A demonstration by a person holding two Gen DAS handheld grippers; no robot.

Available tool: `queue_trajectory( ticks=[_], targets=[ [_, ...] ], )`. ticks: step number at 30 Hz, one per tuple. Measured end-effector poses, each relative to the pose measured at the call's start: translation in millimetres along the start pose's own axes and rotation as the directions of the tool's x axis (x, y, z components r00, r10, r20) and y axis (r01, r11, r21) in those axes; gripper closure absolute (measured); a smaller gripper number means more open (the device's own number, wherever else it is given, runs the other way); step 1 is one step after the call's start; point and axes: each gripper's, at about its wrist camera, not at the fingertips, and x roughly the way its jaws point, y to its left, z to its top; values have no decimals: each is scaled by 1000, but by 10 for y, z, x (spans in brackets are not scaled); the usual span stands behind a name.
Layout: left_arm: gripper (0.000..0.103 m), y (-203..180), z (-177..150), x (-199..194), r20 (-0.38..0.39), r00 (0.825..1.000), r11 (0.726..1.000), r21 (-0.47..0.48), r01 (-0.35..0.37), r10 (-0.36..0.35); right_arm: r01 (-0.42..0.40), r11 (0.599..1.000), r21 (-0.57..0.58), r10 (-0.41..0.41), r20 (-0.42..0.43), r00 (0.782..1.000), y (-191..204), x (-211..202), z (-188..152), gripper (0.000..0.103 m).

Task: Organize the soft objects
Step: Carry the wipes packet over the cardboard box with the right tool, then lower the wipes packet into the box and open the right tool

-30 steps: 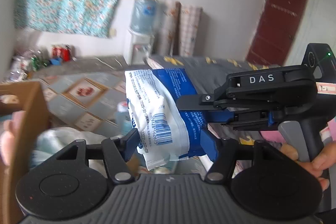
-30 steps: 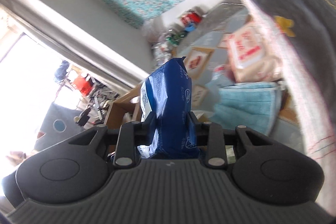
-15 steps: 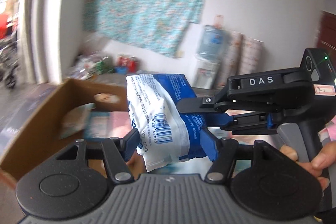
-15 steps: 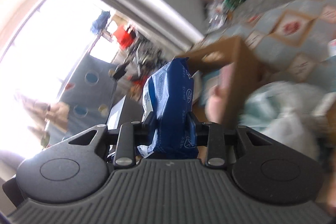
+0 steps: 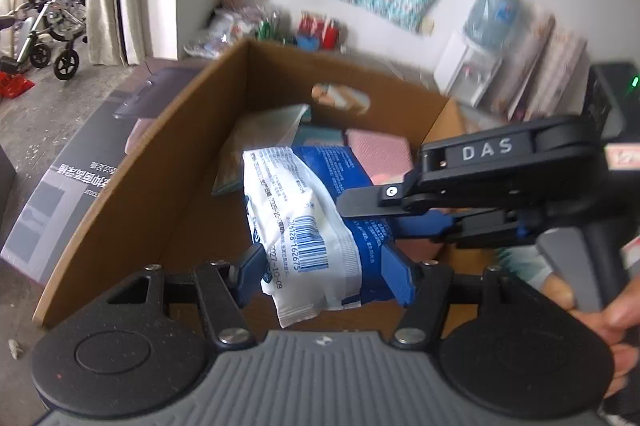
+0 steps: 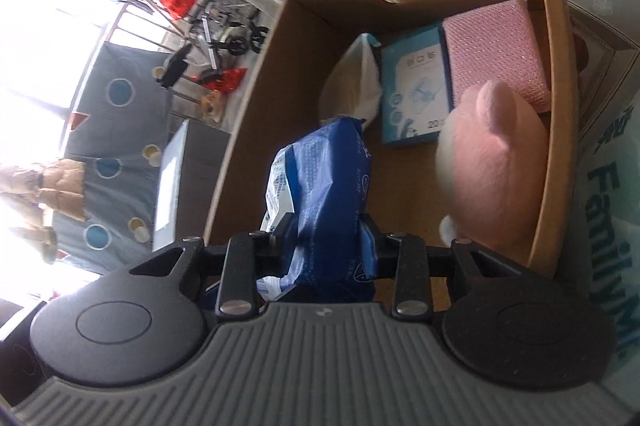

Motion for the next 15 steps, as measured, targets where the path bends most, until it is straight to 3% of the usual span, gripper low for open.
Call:
queue_trajectory(
  ticks=[4, 8, 10, 15],
  targets=[
    [43, 54, -28, 292, -91, 995, 998, 42, -46, 50, 5, 999, -44, -4, 26, 1000, -62, -73, 75, 66],
    [40, 147, -36, 459, -156, 987, 999, 33, -43, 48, -16, 996, -91, 22, 72, 997, -73, -340, 90, 62],
    [33, 156, -12, 538, -200, 979, 999, 21, -46, 49, -41, 994, -103, 50, 91, 995, -98, -506, 66, 62],
    [30, 86, 48, 746, -293, 952, 995, 66, -68, 85, -101, 986, -132, 119, 139, 983, -174, -852, -49, 62]
  ],
)
